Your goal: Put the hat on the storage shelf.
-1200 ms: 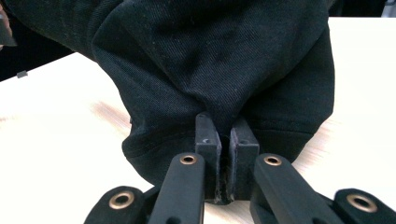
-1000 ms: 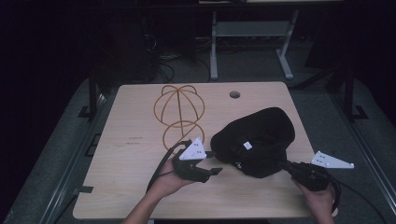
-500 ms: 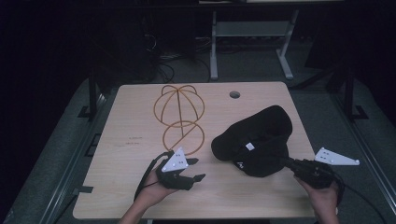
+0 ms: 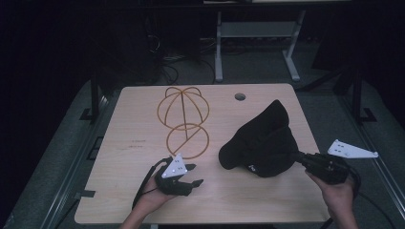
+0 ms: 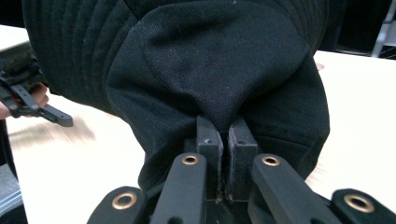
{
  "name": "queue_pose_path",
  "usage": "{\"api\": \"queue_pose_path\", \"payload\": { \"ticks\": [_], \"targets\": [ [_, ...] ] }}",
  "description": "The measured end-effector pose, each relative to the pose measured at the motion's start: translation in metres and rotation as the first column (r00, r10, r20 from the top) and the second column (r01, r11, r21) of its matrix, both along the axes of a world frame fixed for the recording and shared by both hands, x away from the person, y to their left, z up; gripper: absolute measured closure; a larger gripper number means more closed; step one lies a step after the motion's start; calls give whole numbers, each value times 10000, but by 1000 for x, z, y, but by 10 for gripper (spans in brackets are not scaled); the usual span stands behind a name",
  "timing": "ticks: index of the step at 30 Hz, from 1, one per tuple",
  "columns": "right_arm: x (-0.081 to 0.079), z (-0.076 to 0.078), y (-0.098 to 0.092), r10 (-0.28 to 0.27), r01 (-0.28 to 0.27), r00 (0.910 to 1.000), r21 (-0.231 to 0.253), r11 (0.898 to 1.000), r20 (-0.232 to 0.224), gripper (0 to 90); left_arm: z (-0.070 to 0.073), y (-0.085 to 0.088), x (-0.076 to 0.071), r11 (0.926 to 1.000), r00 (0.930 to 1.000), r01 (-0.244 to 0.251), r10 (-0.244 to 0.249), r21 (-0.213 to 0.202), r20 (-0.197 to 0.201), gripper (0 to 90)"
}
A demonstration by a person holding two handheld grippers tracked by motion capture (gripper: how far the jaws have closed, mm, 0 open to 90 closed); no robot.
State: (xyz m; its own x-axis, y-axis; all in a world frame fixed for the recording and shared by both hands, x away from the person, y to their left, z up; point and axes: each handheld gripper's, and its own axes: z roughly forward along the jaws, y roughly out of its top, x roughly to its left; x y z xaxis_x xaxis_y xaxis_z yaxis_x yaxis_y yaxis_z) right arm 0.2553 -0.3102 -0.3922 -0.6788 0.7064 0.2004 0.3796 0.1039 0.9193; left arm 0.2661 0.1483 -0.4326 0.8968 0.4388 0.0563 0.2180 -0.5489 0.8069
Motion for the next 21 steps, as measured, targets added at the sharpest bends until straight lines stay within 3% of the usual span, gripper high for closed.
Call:
{"api": "queue_pose_path", "payload": {
  "ticks": [14,17,21],
  "targets": [
    [6,25,-5,140,-145,9998,425,9990,123,864,-5,5,3,9994,9997,-187,183,-292,-149,417],
    [12,35,-3,232,-237,9997,616,9978,97,864,-5,7,4,9980,9992,-247,229,-579,-316,416],
    [19,47,0,316,-326,9994,710,9969,158,864,-6,8,5,9980,9991,-328,314,-531,-277,414]
  ]
}}
